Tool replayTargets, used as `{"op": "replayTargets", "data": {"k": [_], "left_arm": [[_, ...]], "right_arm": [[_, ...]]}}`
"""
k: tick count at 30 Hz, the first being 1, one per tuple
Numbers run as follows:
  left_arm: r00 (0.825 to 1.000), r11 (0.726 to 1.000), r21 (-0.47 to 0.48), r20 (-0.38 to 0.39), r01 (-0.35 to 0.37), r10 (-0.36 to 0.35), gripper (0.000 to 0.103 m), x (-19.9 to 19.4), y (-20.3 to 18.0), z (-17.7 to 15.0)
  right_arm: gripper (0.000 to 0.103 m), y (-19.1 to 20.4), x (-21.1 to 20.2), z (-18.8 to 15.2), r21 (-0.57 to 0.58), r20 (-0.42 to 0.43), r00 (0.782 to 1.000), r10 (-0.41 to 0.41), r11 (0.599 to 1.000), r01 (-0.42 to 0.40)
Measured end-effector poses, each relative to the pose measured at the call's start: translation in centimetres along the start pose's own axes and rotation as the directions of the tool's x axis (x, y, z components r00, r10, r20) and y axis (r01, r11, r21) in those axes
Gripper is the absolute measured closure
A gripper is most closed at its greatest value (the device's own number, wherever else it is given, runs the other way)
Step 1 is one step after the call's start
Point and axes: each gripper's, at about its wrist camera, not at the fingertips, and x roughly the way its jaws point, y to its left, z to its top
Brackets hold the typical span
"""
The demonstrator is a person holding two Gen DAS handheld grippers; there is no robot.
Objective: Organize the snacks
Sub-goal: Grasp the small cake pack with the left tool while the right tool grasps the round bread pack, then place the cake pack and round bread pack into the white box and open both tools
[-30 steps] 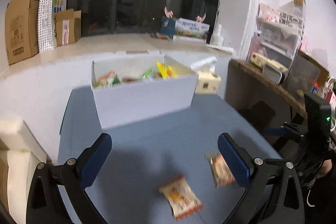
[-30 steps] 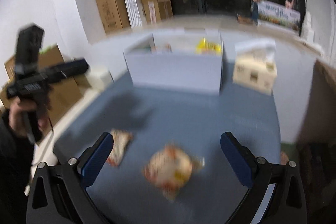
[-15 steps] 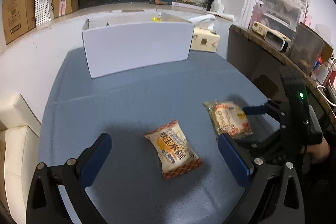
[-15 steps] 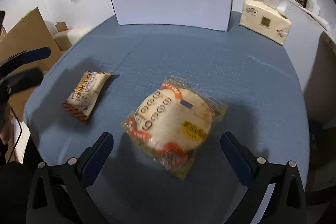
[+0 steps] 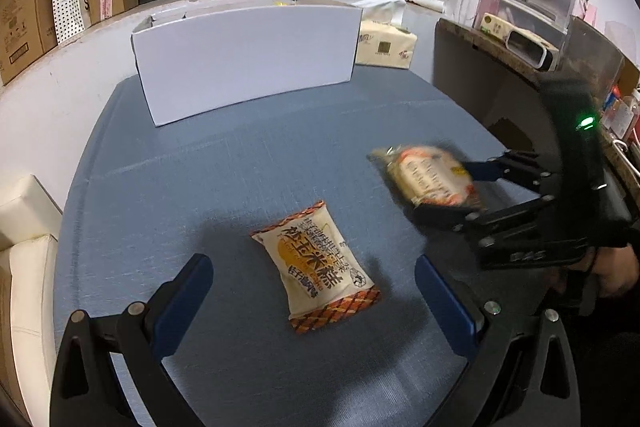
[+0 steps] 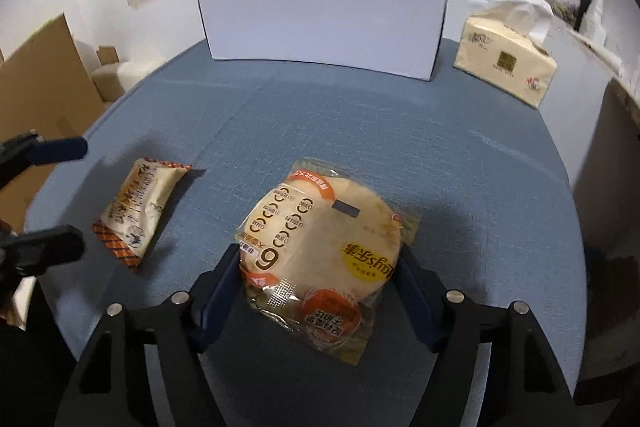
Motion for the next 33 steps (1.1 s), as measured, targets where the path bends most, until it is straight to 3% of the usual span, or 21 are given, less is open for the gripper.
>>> {"op": "replayTargets", "data": {"k": [7, 16, 18, 19, 20, 26, 33], "left_arm": [[0.999, 1.0, -0.019, -0.045, -0.022, 0.021, 0.0, 2.6, 0.0, 0.7], [0.994, 0.998, -0.01, -0.094, -0.063, 0.061, 0.001, 5.4, -0.2, 0.7], [0.992, 0.996, 0.024, -0.094, -0.086, 0.088, 0.01, 5.4, -0.6, 0.6], [0.993, 0.995, 0.041, -0.074, -0.092, 0.095, 0.037, 5.0, -0.7, 0.6], [0.996, 0.997, 0.039, -0.06, -0.064, 0.066, 0.056, 4.7, -0.7, 0.7], [0.999, 0.999, 0.026, -0.023, -0.035, 0.036, 0.057, 3.4, -0.3, 0.7], [0.992, 1.0, -0.013, 0.124, 0.001, 0.0, 0.057, -1.1, 1.1, 3.8]], "right_arm": [[0.026, -0.4, -3.8, 0.6, 0.032, 0.088, 0.996, -0.02, 0.999, 0.018], [0.026, 0.5, -5.8, 0.9, 0.012, 0.111, 0.993, -0.041, 0.999, 0.039], [0.026, 0.6, -5.9, 1.0, 0.009, 0.115, 0.993, -0.036, 0.999, 0.035], [0.026, 0.8, -6.0, 0.9, 0.007, 0.116, 0.993, -0.036, 0.999, 0.035], [0.026, 0.9, -6.1, 0.9, 0.006, 0.116, 0.992, -0.038, 0.999, 0.037], [0.026, 1.2, -6.4, 0.9, 0.0, 0.121, 0.992, -0.033, 0.999, 0.034], [0.026, 1.0, -7.1, 2.1, 0.007, 0.145, 0.989, -0.025, 1.0, 0.024]]}}
